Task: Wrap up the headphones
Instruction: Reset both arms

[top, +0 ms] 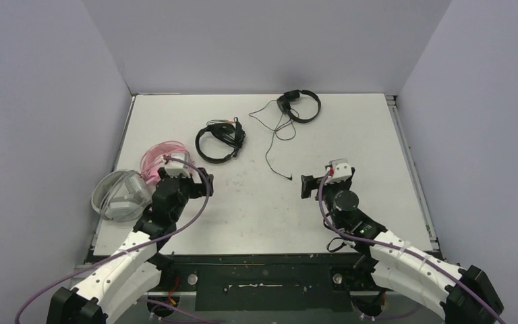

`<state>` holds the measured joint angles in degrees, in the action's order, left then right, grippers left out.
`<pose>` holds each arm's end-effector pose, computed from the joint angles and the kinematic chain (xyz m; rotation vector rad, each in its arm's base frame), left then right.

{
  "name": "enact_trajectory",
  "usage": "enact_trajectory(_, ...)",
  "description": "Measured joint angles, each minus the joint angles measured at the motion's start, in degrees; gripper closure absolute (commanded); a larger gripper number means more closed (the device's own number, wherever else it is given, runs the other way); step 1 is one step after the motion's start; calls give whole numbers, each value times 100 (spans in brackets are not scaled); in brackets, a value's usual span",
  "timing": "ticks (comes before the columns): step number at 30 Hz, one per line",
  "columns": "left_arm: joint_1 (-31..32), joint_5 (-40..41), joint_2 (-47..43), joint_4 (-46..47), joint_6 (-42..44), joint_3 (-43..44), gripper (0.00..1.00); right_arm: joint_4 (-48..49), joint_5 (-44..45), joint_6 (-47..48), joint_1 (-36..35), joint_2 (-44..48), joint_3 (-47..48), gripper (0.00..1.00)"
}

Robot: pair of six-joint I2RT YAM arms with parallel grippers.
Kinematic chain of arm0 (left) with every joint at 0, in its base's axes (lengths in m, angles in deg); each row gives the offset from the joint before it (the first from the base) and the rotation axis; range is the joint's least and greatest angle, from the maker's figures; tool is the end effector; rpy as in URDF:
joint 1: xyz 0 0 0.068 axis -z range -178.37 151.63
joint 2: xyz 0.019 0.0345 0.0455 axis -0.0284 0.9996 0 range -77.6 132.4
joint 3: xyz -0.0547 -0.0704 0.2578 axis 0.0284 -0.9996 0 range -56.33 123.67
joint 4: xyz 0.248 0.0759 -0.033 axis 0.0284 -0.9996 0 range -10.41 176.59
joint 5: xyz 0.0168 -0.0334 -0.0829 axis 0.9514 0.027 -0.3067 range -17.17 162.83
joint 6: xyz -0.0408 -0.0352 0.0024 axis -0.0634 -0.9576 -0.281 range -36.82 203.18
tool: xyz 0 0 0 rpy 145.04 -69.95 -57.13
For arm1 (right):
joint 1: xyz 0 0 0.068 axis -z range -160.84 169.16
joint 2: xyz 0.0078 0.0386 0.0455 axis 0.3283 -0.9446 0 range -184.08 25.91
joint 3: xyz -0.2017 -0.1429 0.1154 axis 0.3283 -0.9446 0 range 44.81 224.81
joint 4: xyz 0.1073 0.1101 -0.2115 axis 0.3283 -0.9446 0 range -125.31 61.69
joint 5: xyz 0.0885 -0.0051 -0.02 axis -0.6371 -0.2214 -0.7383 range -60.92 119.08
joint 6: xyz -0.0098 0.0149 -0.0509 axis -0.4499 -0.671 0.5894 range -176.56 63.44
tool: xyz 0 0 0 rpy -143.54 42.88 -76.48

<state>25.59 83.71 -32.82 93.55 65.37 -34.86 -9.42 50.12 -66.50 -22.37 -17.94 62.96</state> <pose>0.1727 -0.0693 0.2269 -0.0325 1.8636 -0.3307 0.1454 0.1117 0.2314 -0.1902 1.6841 0.3649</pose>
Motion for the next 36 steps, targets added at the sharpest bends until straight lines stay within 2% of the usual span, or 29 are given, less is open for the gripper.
enact_trajectory(5,0,728,-103,608,407,-426,3,551,398,216,417,-761,-166,1)
enact_trajectory(11,-170,1687,-186,1937,1012,-1163,3,1298,262,48,1836,-1456,-232,1)
enact_trajectory(16,-940,1751,844,3016,1174,-1353,3,1917,55,79,2739,-2065,-343,0)
enact_trajectory(19,-1248,1679,1375,3604,1200,-1456,3,2247,-142,634,2844,-2422,-352,0)
enact_trajectory(25,-1355,1523,2500,4841,1375,-1523,3,3486,-564,994,3316,-3016,-577,0)
enact_trajectory(30,-1410,1460,3418,5947,1561,-1556,3,3633,-874,1001,3720,-3191,-577,0)
enact_trajectory(32,-1438,1419,3790,6406,1585,-1556,3,4011,-942,992,3762,-3324,-697,0)
enact_trajectory(36,-1482,1386,4594,7355,1613,-1506,3,4935,-944,990,3773,-4207,-981,0)
